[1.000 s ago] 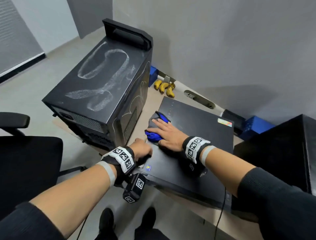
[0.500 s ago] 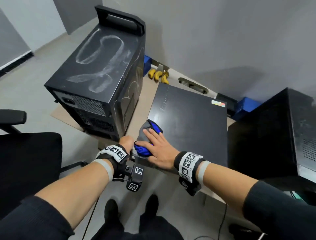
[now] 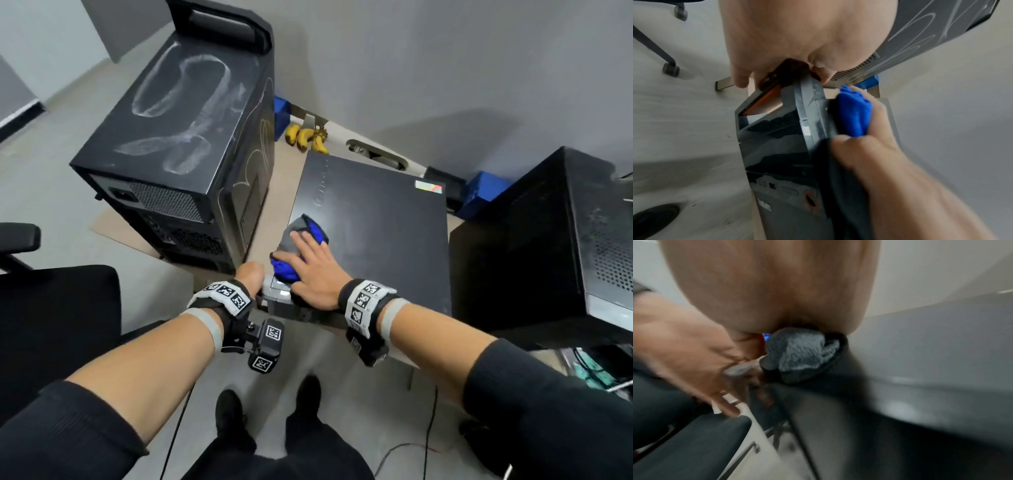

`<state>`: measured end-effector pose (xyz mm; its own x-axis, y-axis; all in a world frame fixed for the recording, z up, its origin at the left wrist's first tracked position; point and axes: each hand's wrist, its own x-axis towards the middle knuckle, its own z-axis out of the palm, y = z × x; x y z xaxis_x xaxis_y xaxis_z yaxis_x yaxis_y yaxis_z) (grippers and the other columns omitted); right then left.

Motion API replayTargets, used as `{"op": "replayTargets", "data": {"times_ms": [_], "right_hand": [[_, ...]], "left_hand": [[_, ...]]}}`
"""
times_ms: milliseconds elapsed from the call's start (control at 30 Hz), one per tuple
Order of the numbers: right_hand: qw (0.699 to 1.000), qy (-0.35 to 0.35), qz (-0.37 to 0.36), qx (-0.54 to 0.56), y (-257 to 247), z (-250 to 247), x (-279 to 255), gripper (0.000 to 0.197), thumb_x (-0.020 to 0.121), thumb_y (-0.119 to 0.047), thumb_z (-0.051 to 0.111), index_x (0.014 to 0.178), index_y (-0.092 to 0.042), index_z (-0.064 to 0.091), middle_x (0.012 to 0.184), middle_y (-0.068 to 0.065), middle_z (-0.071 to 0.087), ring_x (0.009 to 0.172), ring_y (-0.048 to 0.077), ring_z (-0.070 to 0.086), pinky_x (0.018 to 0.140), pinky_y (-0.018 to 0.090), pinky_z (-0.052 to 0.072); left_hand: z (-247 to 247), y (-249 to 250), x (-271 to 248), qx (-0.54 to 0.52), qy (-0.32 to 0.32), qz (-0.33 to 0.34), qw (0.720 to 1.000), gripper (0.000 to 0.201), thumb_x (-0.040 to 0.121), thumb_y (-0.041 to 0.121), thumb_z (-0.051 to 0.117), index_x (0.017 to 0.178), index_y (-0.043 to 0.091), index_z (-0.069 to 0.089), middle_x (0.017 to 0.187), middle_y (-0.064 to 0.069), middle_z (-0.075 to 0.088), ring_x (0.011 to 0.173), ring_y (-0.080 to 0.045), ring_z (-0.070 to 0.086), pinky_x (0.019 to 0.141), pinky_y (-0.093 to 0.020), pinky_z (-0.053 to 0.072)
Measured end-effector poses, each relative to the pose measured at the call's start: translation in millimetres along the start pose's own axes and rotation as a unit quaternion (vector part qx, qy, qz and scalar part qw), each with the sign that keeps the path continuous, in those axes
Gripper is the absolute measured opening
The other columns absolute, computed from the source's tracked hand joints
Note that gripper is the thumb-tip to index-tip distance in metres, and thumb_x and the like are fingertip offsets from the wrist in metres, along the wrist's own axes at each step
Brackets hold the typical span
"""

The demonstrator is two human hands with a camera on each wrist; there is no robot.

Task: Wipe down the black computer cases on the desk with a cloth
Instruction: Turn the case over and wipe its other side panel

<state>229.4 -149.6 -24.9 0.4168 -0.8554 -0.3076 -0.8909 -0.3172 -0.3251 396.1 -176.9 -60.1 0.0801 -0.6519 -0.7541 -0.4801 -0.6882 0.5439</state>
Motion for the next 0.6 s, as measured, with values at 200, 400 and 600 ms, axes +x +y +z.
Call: {"op": "replayTargets", "data": {"times_ms": [200, 400, 600], "right_hand": [[1.000, -0.002, -0.002, -0.006, 37, 9, -61, 0.066, 0.094, -0.033, 0.046, 0.155, -0.039, 0.021, 0.168, 0.003, -0.003, 0.154, 0.022, -0.010, 0.122, 0.044, -0.004], [0.970, 0.036, 0.240, 0.029, 136, -29, -85, 0.070, 0.095, -0.032, 0.048, 0.158, -0.033, 0.016, 0.167, 0.011, -0.005, 0.153, 0.032, -0.007, 0.122, 0.052, 0.001], [0.964, 0.030, 0.264, 0.009, 107, -25, -41, 0.081, 0.091, -0.040, 0.053, 0.158, -0.035, 0.008, 0.165, 0.015, -0.014, 0.151, 0.036, -0.015, 0.120, 0.053, -0.005]], "left_hand": [[4, 36, -6, 0.066, 0.071, 0.029, 0.995, 0.041, 0.106, 0.001, 0.026, 0.136, -0.019, 0.046, 0.145, -0.037, 0.044, 0.136, -0.045, 0.043, 0.110, -0.041, 0.031], [18, 69, 32, -0.018, 0.057, 0.060, 0.996, 0.070, 0.085, 0.047, 0.041, 0.135, 0.001, 0.056, 0.142, -0.020, 0.055, 0.129, -0.037, 0.053, 0.112, -0.041, 0.039], [26, 104, 18, -0.062, 0.065, 0.025, 0.996, 0.070, 0.098, 0.045, 0.041, 0.149, -0.001, 0.034, 0.154, -0.023, 0.038, 0.140, -0.039, 0.038, 0.116, -0.042, 0.028]]}}
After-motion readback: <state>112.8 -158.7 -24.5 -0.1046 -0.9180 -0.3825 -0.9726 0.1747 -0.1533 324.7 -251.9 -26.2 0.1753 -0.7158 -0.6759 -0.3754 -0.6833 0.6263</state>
